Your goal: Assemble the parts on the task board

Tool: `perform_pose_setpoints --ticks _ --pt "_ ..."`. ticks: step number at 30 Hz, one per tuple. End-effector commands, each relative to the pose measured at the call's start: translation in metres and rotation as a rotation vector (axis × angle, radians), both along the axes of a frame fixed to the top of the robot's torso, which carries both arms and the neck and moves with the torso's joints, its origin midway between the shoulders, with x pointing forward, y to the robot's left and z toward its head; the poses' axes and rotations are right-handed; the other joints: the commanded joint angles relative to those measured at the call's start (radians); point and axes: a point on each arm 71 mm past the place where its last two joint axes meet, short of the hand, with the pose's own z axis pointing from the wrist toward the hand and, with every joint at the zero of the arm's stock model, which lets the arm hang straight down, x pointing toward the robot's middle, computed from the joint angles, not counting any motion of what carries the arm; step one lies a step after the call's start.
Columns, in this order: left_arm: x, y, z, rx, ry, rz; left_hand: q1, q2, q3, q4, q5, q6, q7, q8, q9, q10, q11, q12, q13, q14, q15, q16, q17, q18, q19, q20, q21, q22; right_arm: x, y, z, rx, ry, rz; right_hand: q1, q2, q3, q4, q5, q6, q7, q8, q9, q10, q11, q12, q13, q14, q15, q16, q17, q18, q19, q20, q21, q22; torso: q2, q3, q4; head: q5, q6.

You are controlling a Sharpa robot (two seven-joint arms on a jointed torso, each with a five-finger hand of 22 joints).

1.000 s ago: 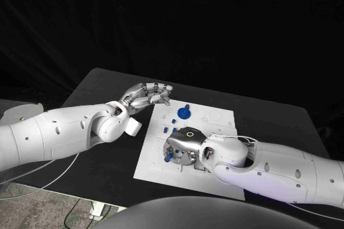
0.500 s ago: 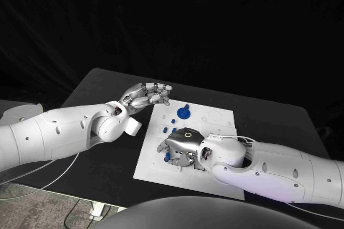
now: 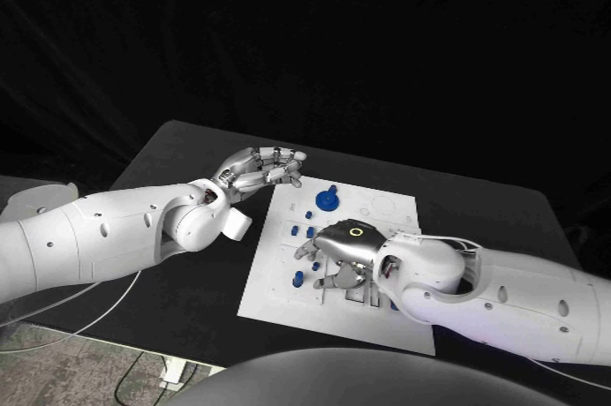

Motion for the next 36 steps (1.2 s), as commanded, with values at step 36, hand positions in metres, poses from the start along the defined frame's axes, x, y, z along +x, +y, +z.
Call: perform_pose_setpoints --ticks 36 --pt "-0.003 -0.001 -0.006 -0.02 0.009 -0.004 0.009 0.002 0.003 -0.004 0.002 -0.006 0.006 0.005 -0.002 -0.003 0.002 0.001 -0.003 -0.007 0.003 -0.003 -0.002 0.015 -0.001 0.009 -0.004 0.001 0.035 -0.171 -0.002 -0.331 0.486 -0.684 -0.43 0.153 -0.193 0.128 0.107 0.291 -0.048 0.319 0.277 0.723 -0.156 1.245 1.41 0.227 -0.128 0.359 0.418 -0.112 0.282 -0.119 0.939 0.198 -0.007 -0.0031 -0.0025 -0.047 0.0"
